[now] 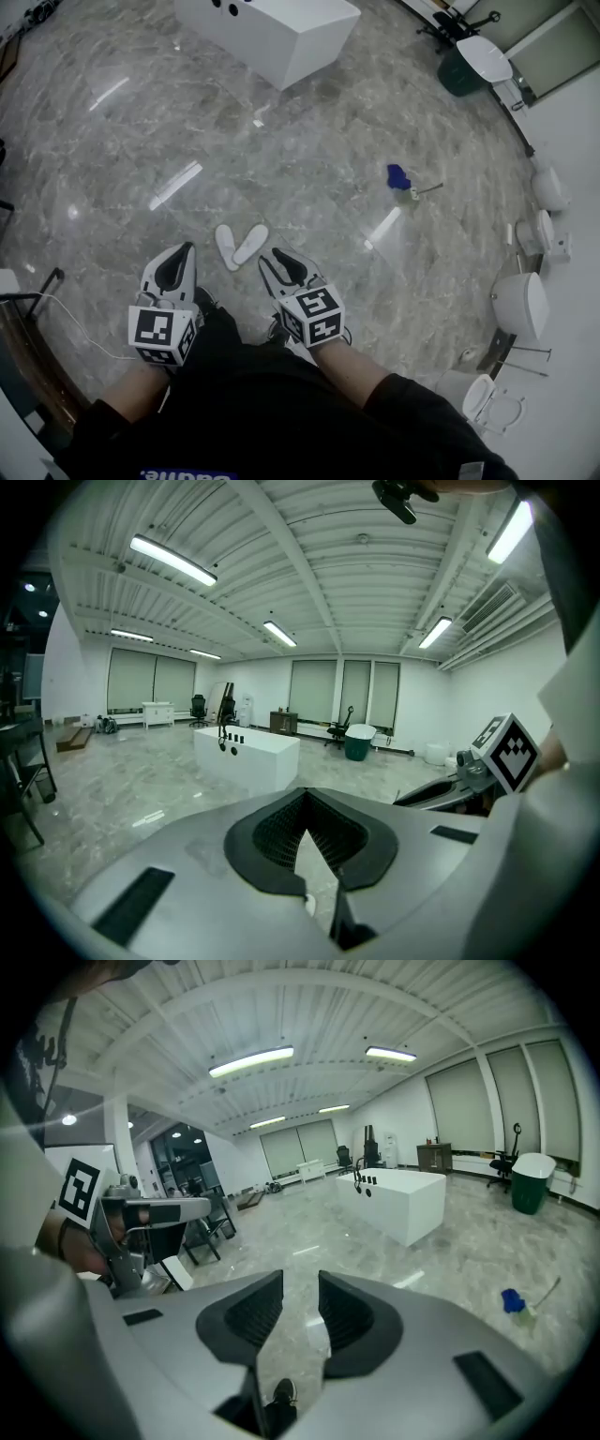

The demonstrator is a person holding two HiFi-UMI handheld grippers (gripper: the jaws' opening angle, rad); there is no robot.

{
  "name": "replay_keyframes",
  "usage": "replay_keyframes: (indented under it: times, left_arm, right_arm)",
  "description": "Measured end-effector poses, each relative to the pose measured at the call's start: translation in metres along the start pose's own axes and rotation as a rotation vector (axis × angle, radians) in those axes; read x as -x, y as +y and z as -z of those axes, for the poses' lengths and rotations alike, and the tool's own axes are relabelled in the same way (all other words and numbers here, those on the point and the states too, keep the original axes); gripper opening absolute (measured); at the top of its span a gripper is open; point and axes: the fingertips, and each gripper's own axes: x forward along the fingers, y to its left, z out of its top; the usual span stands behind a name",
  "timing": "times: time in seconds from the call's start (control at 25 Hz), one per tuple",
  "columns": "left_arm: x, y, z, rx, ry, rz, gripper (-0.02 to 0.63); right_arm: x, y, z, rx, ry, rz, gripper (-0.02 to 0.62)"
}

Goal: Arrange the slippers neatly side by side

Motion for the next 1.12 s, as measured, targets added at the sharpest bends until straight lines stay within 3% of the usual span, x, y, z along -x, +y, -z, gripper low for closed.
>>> replay_keyframes:
  times: [0.36,0.64,1.0,1.12]
  left_arm:
    - [-0.035,0.074,0.027,0.041,0.013,0.035,0.0]
    - [-0.067,0.106,0.061,0.047,0.036,0.001,0.002]
    - [-0.119,0.11,0.13,0.086,0.036,-0.084,0.001]
    - [-0.131,0.107,0.16,0.091,0.051,-0.102,0.001]
  right_arm:
    - [-0.089,-0.025,0.027,-0.09,0.168,0.086,0.154]
    - [-0.155,-0.048,0.069,-0.163,0.272,0.098,0.161]
    - [-0.226,-0.114,0.183,-0.33,0.433,0.112,0.161]
    - [-0.247,-0.138,0.223,-0.333,0.506,0.137,0.161]
